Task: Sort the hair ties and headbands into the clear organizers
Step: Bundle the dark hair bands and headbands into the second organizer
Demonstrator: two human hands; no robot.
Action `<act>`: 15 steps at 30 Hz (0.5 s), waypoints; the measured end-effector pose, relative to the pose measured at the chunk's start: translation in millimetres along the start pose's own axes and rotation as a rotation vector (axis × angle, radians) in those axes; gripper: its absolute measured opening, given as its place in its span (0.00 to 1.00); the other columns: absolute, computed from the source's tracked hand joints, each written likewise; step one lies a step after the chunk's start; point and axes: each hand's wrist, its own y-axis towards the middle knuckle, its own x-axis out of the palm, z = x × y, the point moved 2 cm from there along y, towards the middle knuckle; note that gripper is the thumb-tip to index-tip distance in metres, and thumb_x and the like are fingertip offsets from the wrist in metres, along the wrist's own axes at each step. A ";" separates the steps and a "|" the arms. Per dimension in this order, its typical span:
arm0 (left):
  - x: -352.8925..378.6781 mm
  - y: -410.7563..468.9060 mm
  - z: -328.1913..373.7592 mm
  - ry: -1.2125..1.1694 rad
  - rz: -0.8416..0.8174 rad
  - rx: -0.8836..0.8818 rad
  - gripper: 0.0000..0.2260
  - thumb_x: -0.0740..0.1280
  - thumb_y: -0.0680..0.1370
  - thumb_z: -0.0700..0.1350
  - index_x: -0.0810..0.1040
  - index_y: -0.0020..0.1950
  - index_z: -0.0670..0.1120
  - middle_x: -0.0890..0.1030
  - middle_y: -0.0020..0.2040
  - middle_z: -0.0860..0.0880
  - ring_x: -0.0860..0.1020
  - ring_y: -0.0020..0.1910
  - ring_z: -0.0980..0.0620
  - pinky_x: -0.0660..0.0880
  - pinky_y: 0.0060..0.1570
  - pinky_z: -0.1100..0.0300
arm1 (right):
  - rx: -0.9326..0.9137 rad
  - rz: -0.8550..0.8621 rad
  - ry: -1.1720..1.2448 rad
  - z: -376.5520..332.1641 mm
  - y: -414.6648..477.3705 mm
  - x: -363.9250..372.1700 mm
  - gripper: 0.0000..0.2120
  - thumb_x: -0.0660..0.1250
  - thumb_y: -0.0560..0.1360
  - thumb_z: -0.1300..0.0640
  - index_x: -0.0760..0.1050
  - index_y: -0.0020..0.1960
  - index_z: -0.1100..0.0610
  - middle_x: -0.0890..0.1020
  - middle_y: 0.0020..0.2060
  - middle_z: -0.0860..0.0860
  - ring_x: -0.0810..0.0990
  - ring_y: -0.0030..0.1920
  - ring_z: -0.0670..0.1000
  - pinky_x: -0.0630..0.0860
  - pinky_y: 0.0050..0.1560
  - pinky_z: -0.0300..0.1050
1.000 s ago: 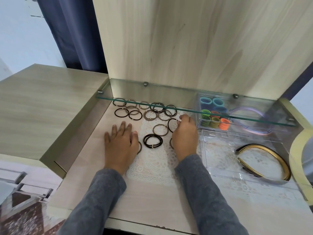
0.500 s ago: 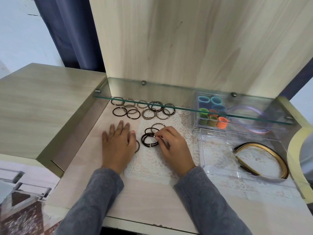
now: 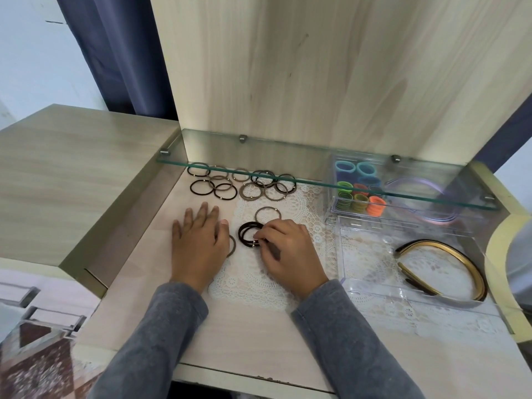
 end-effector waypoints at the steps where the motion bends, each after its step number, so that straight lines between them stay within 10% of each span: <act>1: 0.1 0.0 -0.1 -0.003 0.001 -0.002 0.23 0.50 0.84 0.53 0.59 0.80 0.53 0.54 0.81 0.52 0.49 0.81 0.47 0.44 0.78 0.46 | 0.016 0.018 0.007 -0.4 0.4 -1.5 0.10 0.62 0.75 0.55 0.81 0.52 0.51 0.80 0.47 0.43 0.75 0.50 0.47 0.70 0.52 0.46; 10: -2.8 0.0 -3.5 -0.099 0.022 -0.014 0.22 0.52 0.84 0.53 0.63 0.78 0.54 0.57 0.81 0.54 0.52 0.80 0.51 0.44 0.78 0.51 | 0.240 0.130 -0.172 8.6 5.1 -2.6 0.19 0.53 0.75 0.54 0.77 0.59 0.54 0.79 0.55 0.49 0.72 0.63 0.53 0.66 0.65 0.53; 15: -6.5 12.7 -3.1 -0.088 0.187 -0.033 0.17 0.59 0.81 0.50 0.76 0.69 0.51 0.74 0.71 0.50 0.69 0.71 0.45 0.62 0.70 0.48 | 0.361 0.084 -0.275 14.7 6.7 6.1 0.22 0.50 0.76 0.52 0.74 0.64 0.56 0.77 0.62 0.54 0.68 0.69 0.59 0.66 0.68 0.59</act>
